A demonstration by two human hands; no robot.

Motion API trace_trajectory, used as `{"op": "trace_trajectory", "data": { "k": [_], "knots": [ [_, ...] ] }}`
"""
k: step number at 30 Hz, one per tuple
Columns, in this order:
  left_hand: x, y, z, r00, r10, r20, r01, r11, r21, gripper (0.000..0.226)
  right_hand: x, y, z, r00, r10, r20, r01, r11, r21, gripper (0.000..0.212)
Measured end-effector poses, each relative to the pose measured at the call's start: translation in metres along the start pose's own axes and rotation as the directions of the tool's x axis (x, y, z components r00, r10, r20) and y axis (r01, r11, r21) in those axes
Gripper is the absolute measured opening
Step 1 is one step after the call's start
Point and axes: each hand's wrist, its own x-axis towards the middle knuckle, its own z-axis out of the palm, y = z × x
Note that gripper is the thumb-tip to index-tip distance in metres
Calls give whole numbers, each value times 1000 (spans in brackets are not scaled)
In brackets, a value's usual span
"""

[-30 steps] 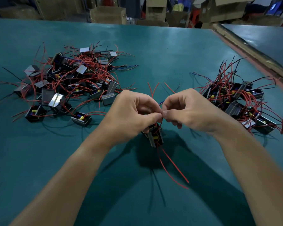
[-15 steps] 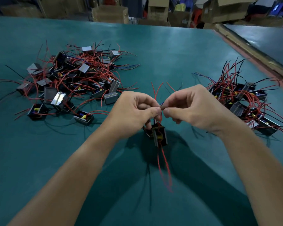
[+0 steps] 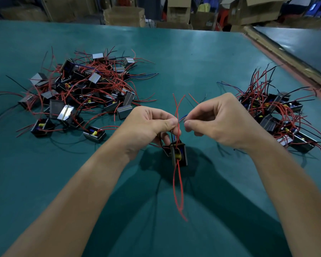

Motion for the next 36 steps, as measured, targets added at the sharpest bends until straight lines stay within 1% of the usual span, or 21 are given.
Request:
{"op": "trace_trajectory", "data": {
  "k": [2,5,8,10,16,21,27,31,36],
  "knots": [
    [0,-1,1,999,14,-31,-14,1000,2,21,0,2,2,1000,-16,16,16,999,-39,13],
    [1,-3,3,998,48,-48,-44,997,63,22,0,4,6,997,-76,24,78,992,-97,8],
    [1,-4,4,997,68,-37,-64,994,93,19,0,5,9,988,-153,-2,152,983,-107,10],
    [1,-4,4,997,76,-13,-75,993,94,17,0,5,8,984,-178,-14,176,979,-103,12],
    [-1,-4,4,994,98,54,-103,990,99,14,3,5,7,990,-139,-24,135,985,-105,15],
    [-2,-3,5,994,99,44,-104,988,113,21,3,3,5,998,-55,14,56,997,-49,18],
    [-4,1,4,997,32,70,-35,998,49,23,0,4,5,994,-82,75,89,992,-93,15],
    [-4,2,5,997,26,71,-31,997,69,23,0,5,7,994,-87,63,95,984,-149,11],
    [-3,1,8,998,57,42,-62,990,130,27,-1,6,9,995,-85,55,93,985,-149,11]
  ]
}}
